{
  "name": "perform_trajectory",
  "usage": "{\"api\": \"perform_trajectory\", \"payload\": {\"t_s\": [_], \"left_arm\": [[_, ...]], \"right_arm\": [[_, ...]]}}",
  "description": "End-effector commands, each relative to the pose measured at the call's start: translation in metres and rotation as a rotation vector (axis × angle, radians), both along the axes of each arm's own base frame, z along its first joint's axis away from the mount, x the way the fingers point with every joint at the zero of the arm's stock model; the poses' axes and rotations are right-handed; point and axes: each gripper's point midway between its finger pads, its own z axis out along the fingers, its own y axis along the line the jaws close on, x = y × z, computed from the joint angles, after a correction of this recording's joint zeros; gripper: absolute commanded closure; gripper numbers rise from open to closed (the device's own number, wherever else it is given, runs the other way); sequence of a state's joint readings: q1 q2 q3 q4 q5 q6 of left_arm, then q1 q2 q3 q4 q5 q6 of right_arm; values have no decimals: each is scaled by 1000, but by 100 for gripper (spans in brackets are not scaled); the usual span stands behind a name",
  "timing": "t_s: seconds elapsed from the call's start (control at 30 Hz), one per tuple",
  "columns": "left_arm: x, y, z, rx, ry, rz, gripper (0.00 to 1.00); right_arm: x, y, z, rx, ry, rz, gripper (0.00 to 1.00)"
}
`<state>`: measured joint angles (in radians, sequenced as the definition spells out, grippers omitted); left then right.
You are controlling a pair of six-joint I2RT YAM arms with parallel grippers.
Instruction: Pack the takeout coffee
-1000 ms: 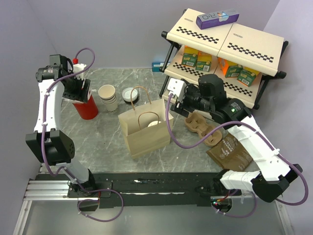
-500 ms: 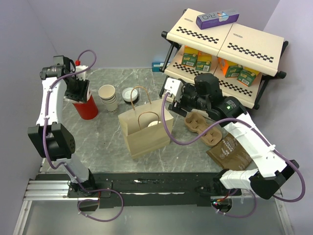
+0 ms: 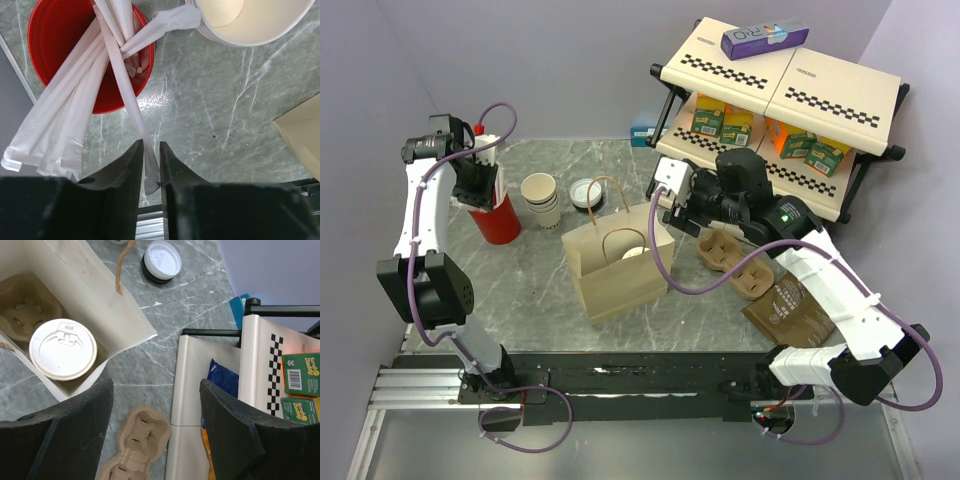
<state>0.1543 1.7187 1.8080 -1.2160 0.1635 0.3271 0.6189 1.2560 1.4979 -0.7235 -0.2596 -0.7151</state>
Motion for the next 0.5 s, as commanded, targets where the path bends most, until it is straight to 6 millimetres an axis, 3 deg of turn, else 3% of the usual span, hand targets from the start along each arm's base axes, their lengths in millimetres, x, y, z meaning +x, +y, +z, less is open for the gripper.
{"api": "perform_trajectory", "payload": {"t_s": [0.0,0.17,0.47], "left_arm": [[-15,-5,17,1,-33,0,81],[-22,-4,24,16,-50,3,99],[-32,-4,68,46,-172,13,99]], "right_arm": [[5,10,25,63,-48,23,24],[8,15,28,75,-45,30,24],[10,19,33,83,-24,30,24]]}}
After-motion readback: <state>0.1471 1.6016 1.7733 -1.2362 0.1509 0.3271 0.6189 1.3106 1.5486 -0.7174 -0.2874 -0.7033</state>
